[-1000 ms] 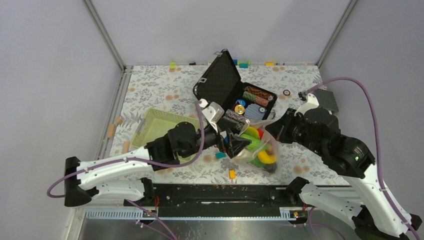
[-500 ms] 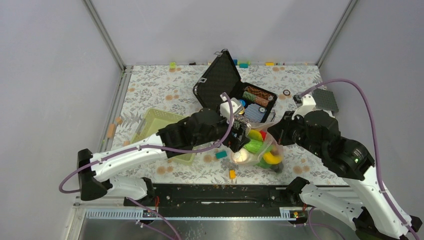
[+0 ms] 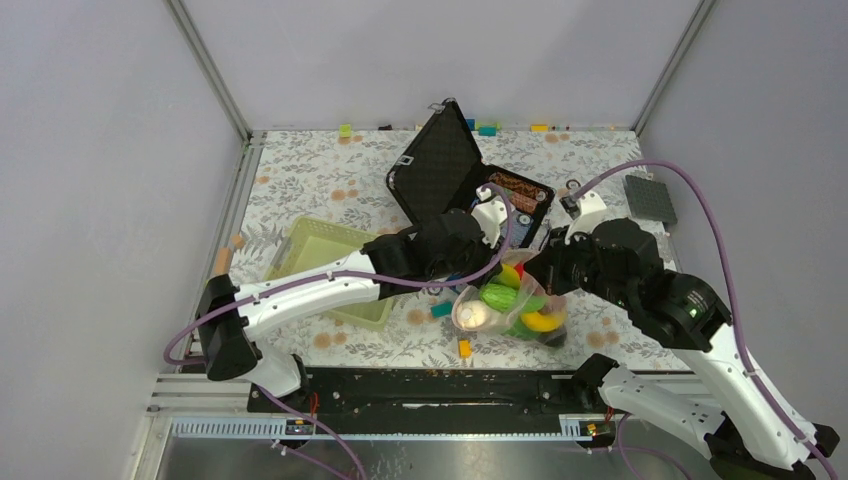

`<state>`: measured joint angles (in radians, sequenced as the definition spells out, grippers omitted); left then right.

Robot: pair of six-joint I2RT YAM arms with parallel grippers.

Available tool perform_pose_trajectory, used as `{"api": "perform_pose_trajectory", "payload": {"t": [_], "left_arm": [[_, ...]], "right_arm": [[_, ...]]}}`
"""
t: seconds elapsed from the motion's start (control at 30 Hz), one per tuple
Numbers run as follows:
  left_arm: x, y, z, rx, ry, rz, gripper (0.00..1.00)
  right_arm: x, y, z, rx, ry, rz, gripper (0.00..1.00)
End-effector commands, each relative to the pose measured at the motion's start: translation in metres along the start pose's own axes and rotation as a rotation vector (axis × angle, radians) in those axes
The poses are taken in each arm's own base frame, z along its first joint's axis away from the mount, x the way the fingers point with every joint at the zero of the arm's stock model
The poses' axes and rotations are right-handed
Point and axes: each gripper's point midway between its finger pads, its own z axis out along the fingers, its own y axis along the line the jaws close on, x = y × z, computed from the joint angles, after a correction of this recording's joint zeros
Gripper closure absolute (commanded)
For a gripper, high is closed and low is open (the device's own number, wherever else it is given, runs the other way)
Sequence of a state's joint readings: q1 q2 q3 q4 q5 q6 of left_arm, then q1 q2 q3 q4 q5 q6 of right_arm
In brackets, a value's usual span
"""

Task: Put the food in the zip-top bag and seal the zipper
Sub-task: Adjust the zipper food storage bag at the center of the board.

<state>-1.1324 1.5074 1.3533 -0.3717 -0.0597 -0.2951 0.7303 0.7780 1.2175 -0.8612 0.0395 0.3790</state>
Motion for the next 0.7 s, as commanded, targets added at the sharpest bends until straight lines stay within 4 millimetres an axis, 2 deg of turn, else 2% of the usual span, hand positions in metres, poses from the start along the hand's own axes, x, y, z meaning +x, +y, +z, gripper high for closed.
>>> {"api": "perform_pose_trajectory", "payload": {"t": [0.0, 0.2, 0.33, 0.4, 0.47, 0.6, 0.67], "left_arm": [[-0.033, 0.007, -0.005, -0.064, -0.091, -0.059, 0.78], [-0.033, 0.027, -0.008, -0.183, -0.109, -0.089, 0.92], [-0.035, 0.04, -0.011, -0.269, -0.123, -0.171, 1.0], [-0.037, 0.043, -0.014, -0.298, -0.135, -0.216, 1.0], [-0.039, 0.042, -0.016, -0.299, -0.145, -0.249, 1.0], [-0.044, 0.043, -0.021, -0.318, -0.164, -0.319, 1.0], [-0.045, 0.047, -0.025, -0.347, -0.176, -0.374, 1.0]], "right_arm": [[0.0, -0.006, 0.01, 0.019, -0.009, -0.06, 0.97], [0.02, -0.049, 0.011, 0.231, 0.024, -0.032, 0.75], [0.032, -0.055, 0.007, 0.26, 0.044, 0.013, 0.62], [0.038, -0.046, 0.007, 0.206, 0.073, 0.016, 0.59], [0.041, -0.028, 0.007, 0.092, 0.087, -0.003, 0.55], [0.037, 0.02, -0.002, -0.199, 0.044, -0.033, 0.32], [0.03, 0.031, -0.008, -0.257, 0.011, -0.001, 0.25]]}}
